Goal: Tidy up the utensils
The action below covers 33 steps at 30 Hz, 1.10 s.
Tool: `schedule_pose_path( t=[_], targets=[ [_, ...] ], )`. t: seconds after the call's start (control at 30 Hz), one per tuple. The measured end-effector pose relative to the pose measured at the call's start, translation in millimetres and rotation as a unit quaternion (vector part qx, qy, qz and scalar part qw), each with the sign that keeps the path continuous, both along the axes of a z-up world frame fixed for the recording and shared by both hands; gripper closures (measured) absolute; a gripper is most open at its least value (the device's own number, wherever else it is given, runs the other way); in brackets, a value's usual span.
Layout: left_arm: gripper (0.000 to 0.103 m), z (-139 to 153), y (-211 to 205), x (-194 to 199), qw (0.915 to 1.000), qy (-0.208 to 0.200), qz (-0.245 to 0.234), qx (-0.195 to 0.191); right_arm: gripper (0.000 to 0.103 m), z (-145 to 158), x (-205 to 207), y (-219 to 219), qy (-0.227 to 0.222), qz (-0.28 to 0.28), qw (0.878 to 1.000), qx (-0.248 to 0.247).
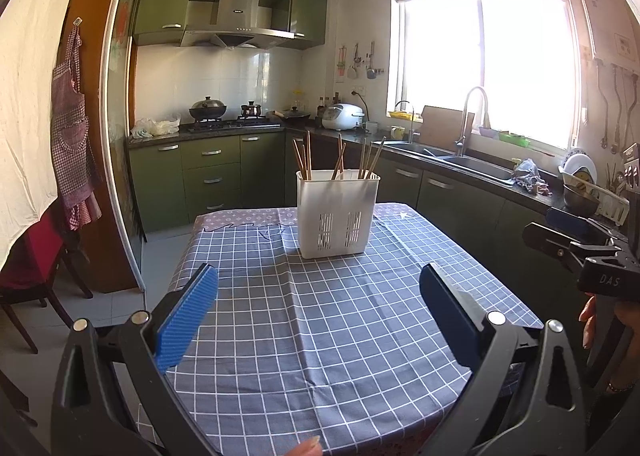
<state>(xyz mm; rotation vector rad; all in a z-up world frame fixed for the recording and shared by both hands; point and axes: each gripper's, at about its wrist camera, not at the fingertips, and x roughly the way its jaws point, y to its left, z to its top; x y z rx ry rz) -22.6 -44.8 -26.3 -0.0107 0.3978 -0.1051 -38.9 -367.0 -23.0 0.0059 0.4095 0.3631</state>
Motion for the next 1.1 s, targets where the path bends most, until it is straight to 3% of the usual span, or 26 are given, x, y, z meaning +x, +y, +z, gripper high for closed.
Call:
schedule_pose_path(
  t=[1.1],
  targets=[
    [0.007,-1.3,-1.7,-1.6,0.9999,0.002,0.007,0.01,0.005,-6.4,4.2,-1.8,0.009,0.003,1.0,0.0]
  ],
)
